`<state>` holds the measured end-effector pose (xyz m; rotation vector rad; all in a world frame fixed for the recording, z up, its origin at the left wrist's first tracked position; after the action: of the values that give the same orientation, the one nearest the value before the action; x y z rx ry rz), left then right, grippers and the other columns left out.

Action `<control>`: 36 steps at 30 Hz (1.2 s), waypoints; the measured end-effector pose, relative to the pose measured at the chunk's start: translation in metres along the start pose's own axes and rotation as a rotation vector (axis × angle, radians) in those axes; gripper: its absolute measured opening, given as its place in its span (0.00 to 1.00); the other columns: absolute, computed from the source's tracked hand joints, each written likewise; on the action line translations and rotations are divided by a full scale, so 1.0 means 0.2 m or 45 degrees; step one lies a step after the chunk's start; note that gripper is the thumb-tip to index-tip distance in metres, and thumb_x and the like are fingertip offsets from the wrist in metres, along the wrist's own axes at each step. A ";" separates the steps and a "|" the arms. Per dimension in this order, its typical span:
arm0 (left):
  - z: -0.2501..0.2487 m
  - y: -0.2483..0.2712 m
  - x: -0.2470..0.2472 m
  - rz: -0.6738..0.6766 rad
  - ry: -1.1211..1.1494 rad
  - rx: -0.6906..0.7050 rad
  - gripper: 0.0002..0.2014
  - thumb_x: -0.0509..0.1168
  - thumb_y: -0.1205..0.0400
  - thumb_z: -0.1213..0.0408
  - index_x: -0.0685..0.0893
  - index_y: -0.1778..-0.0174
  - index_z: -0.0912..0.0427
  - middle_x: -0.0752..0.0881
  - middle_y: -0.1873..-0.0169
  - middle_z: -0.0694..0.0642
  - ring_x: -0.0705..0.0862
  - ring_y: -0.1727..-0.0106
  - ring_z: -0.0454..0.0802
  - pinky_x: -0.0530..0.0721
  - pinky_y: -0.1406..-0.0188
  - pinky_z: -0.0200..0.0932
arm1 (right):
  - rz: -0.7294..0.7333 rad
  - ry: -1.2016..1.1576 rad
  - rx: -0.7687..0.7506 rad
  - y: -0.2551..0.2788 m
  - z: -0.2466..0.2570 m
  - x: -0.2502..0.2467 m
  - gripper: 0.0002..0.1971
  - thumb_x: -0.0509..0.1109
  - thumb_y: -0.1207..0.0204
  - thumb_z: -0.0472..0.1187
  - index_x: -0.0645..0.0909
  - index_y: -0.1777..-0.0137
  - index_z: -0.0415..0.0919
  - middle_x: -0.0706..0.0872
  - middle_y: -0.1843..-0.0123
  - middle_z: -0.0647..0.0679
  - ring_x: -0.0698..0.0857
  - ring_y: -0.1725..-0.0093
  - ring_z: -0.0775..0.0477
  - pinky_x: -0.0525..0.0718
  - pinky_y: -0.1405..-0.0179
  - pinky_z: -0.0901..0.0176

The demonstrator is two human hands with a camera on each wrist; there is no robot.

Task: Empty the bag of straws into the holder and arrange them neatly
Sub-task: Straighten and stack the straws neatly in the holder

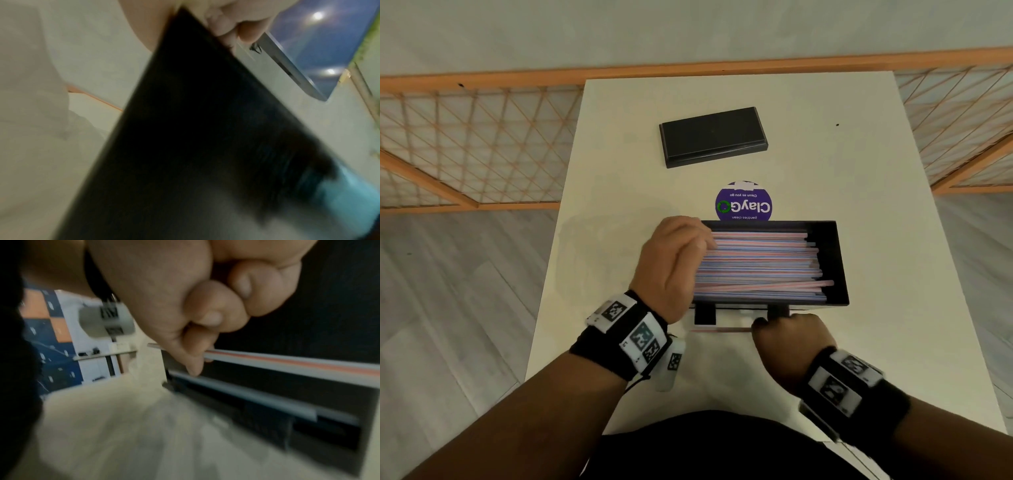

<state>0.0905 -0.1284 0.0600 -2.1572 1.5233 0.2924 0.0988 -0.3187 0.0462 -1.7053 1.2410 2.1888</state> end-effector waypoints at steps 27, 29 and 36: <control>0.03 0.01 -0.02 -0.219 0.153 -0.195 0.23 0.50 0.12 0.55 0.88 0.54 0.63 0.90 0.50 0.55 0.86 0.40 0.48 0.79 0.37 0.42 | -0.566 -0.326 0.003 -0.02 -0.07 -0.19 0.22 0.61 0.27 0.58 0.84 0.46 0.42 0.85 0.47 0.47 0.82 0.49 0.37 0.83 0.50 0.44; 0.05 0.00 -0.05 -0.293 0.163 -0.223 0.22 0.51 0.13 0.54 0.87 0.53 0.62 0.90 0.49 0.54 0.86 0.39 0.47 0.78 0.37 0.38 | -0.526 -0.336 0.017 -0.02 -0.08 -0.20 0.24 0.61 0.28 0.61 0.84 0.46 0.43 0.84 0.47 0.47 0.81 0.49 0.38 0.83 0.49 0.44; 0.08 0.04 -0.04 -0.258 0.120 -0.355 0.25 0.49 0.15 0.44 0.83 0.36 0.53 0.84 0.35 0.48 0.79 0.30 0.38 0.72 0.26 0.34 | -0.435 -0.361 -0.055 -0.04 -0.04 -0.14 0.31 0.60 0.30 0.68 0.82 0.39 0.45 0.84 0.36 0.47 0.82 0.36 0.39 0.81 0.38 0.44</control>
<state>0.0820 -0.1163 0.0475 -2.5543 1.3647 0.3559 0.1200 -0.3085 0.0657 -1.4282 0.7761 2.1619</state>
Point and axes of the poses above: each hand's wrist, its own y-axis away from the middle knuckle, its own x-axis out of the palm, z = x × y, the point moved 3 cm from there along -y, towards the middle knuckle
